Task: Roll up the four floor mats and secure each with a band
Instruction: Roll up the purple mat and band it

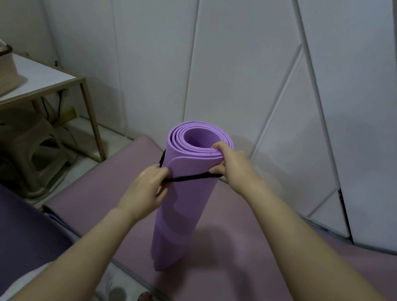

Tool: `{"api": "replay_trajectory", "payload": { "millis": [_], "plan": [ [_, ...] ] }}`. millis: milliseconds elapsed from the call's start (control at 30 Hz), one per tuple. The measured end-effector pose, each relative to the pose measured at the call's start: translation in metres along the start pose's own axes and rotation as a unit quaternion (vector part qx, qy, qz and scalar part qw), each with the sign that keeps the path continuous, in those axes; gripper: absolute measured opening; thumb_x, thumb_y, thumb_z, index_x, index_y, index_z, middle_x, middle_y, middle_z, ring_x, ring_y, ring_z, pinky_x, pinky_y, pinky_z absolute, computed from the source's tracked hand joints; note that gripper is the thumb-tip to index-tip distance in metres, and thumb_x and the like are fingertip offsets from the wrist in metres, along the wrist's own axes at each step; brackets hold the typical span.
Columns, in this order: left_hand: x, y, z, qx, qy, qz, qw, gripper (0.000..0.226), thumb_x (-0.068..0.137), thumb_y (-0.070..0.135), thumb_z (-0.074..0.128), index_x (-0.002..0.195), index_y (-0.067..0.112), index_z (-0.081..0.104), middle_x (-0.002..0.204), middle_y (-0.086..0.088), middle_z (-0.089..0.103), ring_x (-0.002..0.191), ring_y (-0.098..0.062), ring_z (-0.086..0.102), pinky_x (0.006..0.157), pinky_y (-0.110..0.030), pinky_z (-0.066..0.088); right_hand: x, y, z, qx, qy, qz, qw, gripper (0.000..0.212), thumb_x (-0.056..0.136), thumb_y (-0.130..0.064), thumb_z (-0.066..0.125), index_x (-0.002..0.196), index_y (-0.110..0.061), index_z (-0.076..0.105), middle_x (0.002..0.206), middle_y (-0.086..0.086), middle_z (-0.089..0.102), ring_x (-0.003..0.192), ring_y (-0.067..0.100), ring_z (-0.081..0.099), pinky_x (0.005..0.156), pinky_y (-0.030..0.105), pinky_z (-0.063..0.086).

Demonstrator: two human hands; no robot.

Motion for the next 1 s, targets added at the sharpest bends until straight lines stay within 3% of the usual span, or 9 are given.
{"api": "replay_trajectory", "payload": {
  "millis": [133,333,433,500,533,600,733,900,1000],
  "plan": [
    [-0.025,-0.019,0.027,-0.075,-0.04,-0.076,0.993,0.021,0.085,-0.003,0.051,0.101,0.01,0.056,0.099,-0.006,0.057,0.09,-0.025,0.053,0.079,-0.036,0.044,-0.009,0.0,-0.003,0.039,-0.003,0.003,0.999,0.026,0.093,0.001,0.039,0.109,-0.012,0.056,0.08,0.02,0.062,0.044,-0.008,0.055,0.054,0.002,0.041],
    [-0.036,-0.016,0.028,-0.137,-0.075,-0.13,0.979,0.021,0.094,0.006,0.047,0.111,0.016,0.056,0.112,0.005,0.058,0.1,-0.01,0.054,0.083,-0.018,0.037,-0.021,0.007,0.002,0.038,-0.014,-0.016,0.999,0.034,0.093,-0.007,0.038,0.1,-0.038,0.05,0.067,-0.001,0.063,0.064,0.005,0.061,0.08,0.023,0.046],
    [-0.037,-0.01,0.004,-0.226,0.003,-0.148,0.963,0.019,0.097,0.005,0.046,0.097,0.018,0.06,0.097,0.005,0.064,0.089,-0.002,0.057,0.079,-0.01,0.042,-0.029,0.003,0.005,-0.032,-0.026,-0.069,0.997,0.041,0.088,0.001,0.046,0.114,-0.03,0.052,0.077,0.002,0.07,0.08,0.016,0.066,0.084,0.016,0.046],
    [-0.045,-0.018,-0.009,-0.349,0.132,-0.237,0.897,0.023,0.097,0.0,0.044,0.089,0.014,0.06,0.088,-0.002,0.063,0.08,-0.005,0.058,0.077,-0.013,0.046,-0.032,-0.007,0.011,-0.076,-0.03,-0.098,0.992,0.047,0.086,0.005,0.048,0.126,-0.02,0.049,0.088,0.01,0.071,0.087,0.019,0.065,0.074,0.0,0.038],
    [-0.051,-0.025,-0.013,-0.417,0.207,-0.294,0.834,0.024,0.097,-0.001,0.042,0.086,0.014,0.058,0.086,-0.004,0.061,0.077,-0.009,0.059,0.075,-0.016,0.049,-0.033,-0.013,0.015,-0.088,-0.032,-0.108,0.99,0.048,0.087,0.005,0.048,0.129,-0.018,0.048,0.091,0.012,0.071,0.087,0.019,0.064,0.069,-0.002,0.035],
    [-0.06,-0.04,-0.011,-0.466,0.291,-0.402,0.733,0.02,0.097,0.004,0.043,0.086,0.015,0.055,0.089,-0.003,0.058,0.083,-0.016,0.057,0.078,-0.027,0.05,-0.032,-0.022,0.022,-0.108,-0.039,-0.129,0.985,0.048,0.089,0.003,0.046,0.132,-0.019,0.046,0.095,0.013,0.069,0.088,0.022,0.063,0.072,0.007,0.038],
    [-0.042,-0.054,0.002,-0.428,0.149,-0.475,0.754,0.024,0.097,0.013,0.043,0.116,0.014,0.057,0.112,-0.004,0.058,0.101,-0.02,0.052,0.089,-0.035,0.042,-0.032,-0.023,0.035,-0.118,-0.079,-0.129,0.981,0.052,0.092,0.001,0.036,0.138,-0.024,0.041,0.095,0.016,0.06,0.084,0.024,0.053,0.074,0.014,0.037],
    [-0.025,-0.057,-0.01,-0.367,0.074,-0.428,0.823,0.019,0.098,0.016,0.043,0.095,0.013,0.062,0.097,-0.005,0.062,0.091,-0.019,0.052,0.076,-0.029,0.041,-0.033,-0.021,0.043,-0.051,-0.052,-0.125,0.989,0.061,0.084,0.012,0.036,0.132,-0.025,0.042,0.111,0.007,0.053,0.089,0.02,0.048,0.077,0.02,0.035],
    [-0.025,-0.066,-0.017,-0.328,0.082,-0.423,0.841,0.022,0.097,0.019,0.047,0.104,0.005,0.063,0.1,-0.01,0.064,0.092,-0.021,0.056,0.079,-0.032,0.045,-0.036,-0.019,0.047,0.1,-0.023,-0.089,0.991,0.065,0.083,0.016,0.037,0.129,-0.029,0.042,0.085,-0.006,0.052,0.071,-0.003,0.049,0.069,0.011,0.04]
  ]
}}
Point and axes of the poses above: each hand's wrist, its own x-axis towards the middle knuckle, its own z-axis out of the palm, y = z × x, the point moved 9 cm from there along x, towards the middle knuckle
